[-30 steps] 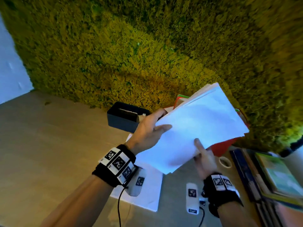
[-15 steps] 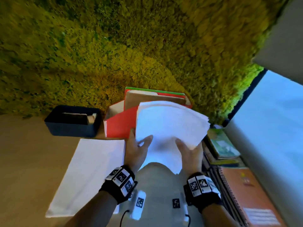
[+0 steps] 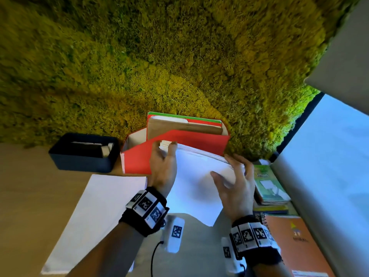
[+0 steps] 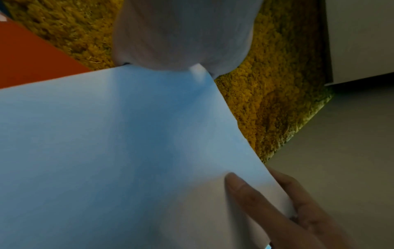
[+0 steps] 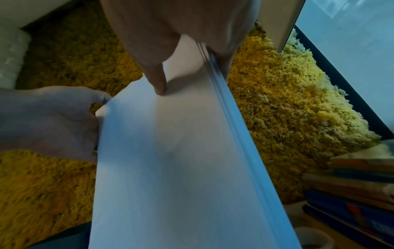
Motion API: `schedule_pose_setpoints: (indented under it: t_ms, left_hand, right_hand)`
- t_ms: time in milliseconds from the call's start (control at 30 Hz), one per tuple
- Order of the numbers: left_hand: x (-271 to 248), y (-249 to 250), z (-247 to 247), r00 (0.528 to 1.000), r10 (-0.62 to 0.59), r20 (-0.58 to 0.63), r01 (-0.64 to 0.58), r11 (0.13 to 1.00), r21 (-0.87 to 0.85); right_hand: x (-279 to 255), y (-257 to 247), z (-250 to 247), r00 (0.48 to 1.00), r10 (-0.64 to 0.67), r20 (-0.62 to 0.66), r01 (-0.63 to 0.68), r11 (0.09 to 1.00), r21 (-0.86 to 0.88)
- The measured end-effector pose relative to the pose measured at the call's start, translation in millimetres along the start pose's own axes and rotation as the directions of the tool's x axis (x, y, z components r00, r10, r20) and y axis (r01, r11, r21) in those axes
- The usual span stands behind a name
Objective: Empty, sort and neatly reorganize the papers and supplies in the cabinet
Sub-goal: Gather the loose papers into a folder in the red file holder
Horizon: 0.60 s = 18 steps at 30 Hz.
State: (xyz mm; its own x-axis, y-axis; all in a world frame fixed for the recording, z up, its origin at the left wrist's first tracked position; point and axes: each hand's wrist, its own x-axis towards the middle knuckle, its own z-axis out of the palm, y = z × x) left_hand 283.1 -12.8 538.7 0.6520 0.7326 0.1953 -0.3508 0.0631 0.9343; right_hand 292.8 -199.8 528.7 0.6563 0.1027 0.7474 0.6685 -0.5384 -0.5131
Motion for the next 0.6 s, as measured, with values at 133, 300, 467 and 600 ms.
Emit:
schedule_pose_setpoints:
  t_ms: [133, 300, 467, 600]
  left_hand:
    - [3, 5, 5, 1.0, -0.023, 0.007, 0.023, 0.999, -0.033]
    - [0, -6, -28, 0.935, -0.076, 0.347, 0.08, 0.997, 0.003]
    - [-1, -19, -42, 0.865, -0.25, 0.436, 0.262, 0.965, 0.034]
    - [3, 3, -34, 0.902, -0.214, 0.375, 0.259, 0.963, -0.071]
  right_hand:
    - [8, 2, -5, 1.0, 0.005, 0.026, -0.006, 1.0, 0.03]
    - [8, 14, 1, 0.86, 0.469, 0.199, -0.507, 0.753, 0.418]
    - [6, 24, 12, 0.824, 0.47, 0.317, -0.567, 0.68, 0.465]
    - [31, 12, 4, 0.868, 0.357, 0.344, -0.492, 0.713, 0.5]
